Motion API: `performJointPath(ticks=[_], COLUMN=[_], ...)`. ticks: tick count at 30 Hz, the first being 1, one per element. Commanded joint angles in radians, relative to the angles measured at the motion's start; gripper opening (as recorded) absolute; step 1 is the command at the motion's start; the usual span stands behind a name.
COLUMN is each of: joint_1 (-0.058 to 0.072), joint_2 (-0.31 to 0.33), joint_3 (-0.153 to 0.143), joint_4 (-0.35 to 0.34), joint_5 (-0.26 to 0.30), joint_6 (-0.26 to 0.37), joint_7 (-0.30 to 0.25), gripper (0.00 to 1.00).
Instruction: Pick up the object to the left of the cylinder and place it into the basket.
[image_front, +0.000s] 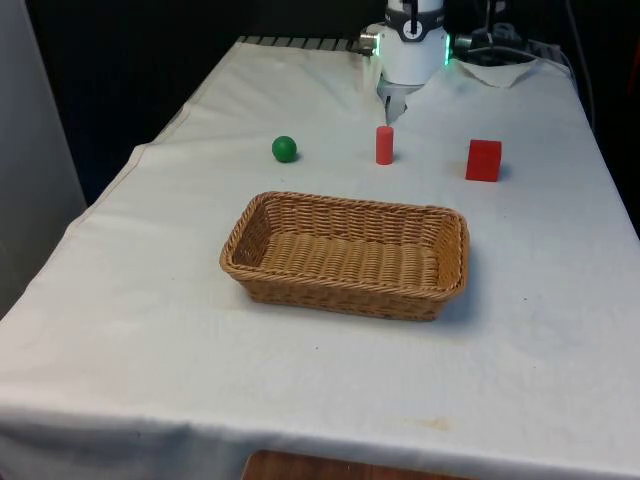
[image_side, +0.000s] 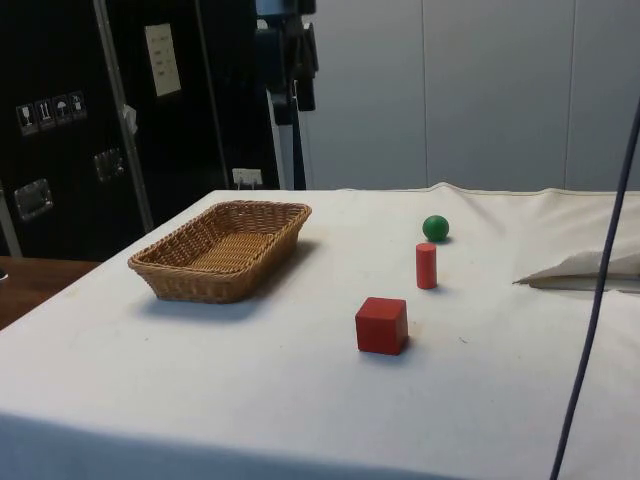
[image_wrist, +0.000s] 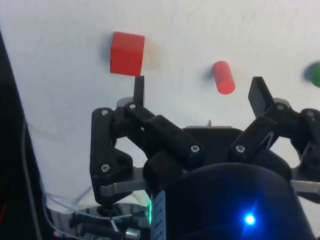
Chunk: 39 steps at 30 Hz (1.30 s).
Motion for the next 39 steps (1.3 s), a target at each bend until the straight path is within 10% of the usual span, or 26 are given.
performJointPath(ticks=[1,39], joint_1=[0.0,-0.002], joint_2=[-0.013,-0.083], joint_3=[0.011,0.16], joint_4=[-0.022,-0.298], joint_5=[-0.026,-0.147], joint_6=[0.018,0.181], joint_7=[0.028,0.297], gripper=[1.0,1.0])
